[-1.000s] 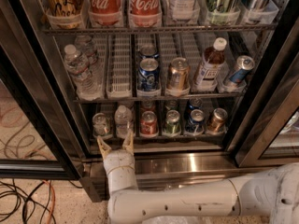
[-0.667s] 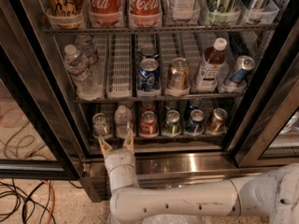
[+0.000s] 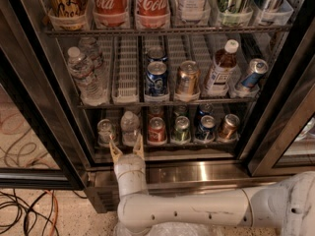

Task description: Pick water bottle from bottom shelf of fridge

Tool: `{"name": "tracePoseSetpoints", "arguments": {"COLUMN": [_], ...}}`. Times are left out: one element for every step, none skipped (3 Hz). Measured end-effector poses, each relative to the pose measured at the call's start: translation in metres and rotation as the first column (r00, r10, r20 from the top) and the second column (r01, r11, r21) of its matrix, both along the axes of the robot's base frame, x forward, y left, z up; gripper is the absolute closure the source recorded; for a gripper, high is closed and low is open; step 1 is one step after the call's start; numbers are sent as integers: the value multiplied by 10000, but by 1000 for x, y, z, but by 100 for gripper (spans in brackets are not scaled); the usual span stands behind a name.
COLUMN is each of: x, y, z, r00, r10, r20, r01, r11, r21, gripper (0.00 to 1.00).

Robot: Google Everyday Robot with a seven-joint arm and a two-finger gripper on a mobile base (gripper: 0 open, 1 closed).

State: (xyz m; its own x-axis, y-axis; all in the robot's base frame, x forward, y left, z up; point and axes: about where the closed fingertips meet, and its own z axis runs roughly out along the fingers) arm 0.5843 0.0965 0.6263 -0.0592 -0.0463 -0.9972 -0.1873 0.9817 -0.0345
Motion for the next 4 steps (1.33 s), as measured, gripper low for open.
{"name": "tracePoseSetpoints", "arguments": {"x": [10, 28, 35, 49], "y": [-5, -11, -13, -10], "z": [-5, -16, -21, -26], "r00": [9998, 9980, 9971, 9973], "r10": [-198, -625, -764, -740], "r20": [34, 25, -3, -2], "r01": [198, 625, 764, 740], "r11": [9997, 9979, 9969, 9968], "r21": [-105, -161, -178, -295], "gripper": [34, 34, 34, 35]}}
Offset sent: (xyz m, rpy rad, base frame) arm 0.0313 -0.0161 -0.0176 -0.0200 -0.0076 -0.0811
